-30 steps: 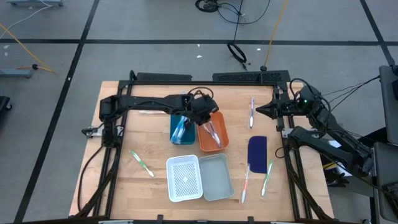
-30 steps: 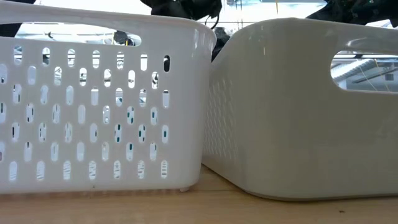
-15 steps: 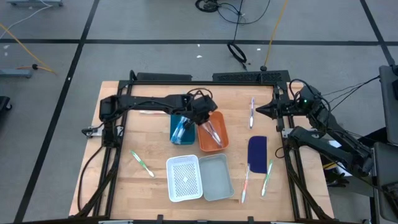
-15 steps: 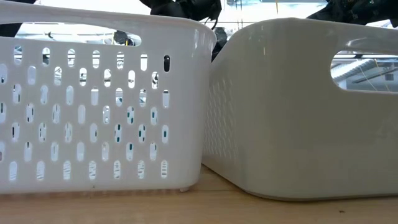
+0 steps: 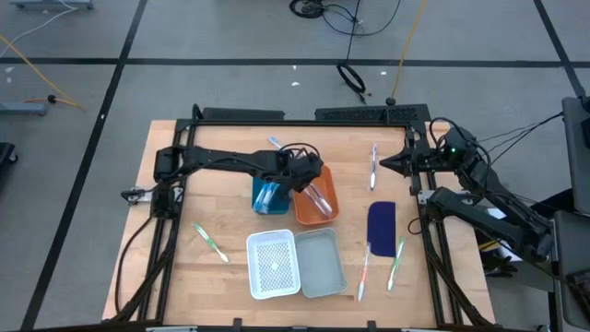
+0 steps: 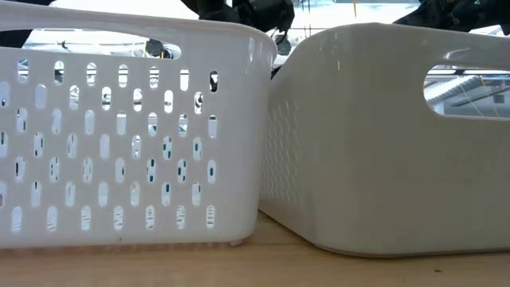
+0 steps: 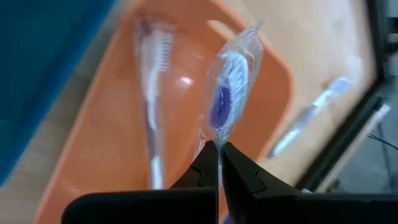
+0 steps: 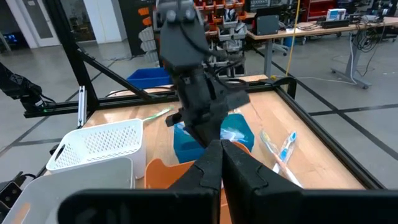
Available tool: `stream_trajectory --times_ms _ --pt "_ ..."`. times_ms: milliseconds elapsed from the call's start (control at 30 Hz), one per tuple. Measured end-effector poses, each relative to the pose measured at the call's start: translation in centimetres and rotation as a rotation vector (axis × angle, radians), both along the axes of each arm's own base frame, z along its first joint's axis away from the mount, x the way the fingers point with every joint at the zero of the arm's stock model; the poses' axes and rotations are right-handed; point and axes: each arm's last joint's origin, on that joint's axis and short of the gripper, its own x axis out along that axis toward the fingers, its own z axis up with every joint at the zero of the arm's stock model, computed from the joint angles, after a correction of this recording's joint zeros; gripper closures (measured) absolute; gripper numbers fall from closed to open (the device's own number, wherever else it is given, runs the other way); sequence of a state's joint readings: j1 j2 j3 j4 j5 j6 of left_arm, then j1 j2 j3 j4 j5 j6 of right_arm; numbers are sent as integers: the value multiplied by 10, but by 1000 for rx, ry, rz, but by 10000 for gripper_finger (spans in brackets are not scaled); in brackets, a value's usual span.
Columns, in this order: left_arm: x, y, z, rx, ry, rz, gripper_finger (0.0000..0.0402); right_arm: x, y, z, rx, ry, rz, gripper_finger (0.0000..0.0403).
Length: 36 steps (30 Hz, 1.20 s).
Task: Pick & Place Toothbrushes
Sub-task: Put the violet toothbrush into the orange bin
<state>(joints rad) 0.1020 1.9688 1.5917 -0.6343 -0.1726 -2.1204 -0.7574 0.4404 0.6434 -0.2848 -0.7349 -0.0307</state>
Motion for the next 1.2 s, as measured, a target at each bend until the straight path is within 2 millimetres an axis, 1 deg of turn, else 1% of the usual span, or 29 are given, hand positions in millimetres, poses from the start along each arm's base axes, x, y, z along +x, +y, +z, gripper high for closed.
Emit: stream_trajectory --times_ms 33,300,467,667,867,1100,1200 --pt "2 0 -6 2 11 6 401 0 0 0 1 1 0 403" --pt "7 4 -25 -32 48 26 401 -2 2 0 -22 1 6 403" --pt "11 6 -25 -48 9 19 400 -2 2 0 -24 2 6 403" --pt "12 4 -25 -51 2 -10 381 -2 2 0 -20 2 5 403" --pt "10 -5 -26 -89 27 -19 343 -2 2 0 -18 2 4 403" --pt "11 -10 -23 -81 15 -36 269 -2 2 0 -17 2 4 403" --pt "10 -10 -16 -65 -8 -58 242 -2 2 0 -17 2 4 403"
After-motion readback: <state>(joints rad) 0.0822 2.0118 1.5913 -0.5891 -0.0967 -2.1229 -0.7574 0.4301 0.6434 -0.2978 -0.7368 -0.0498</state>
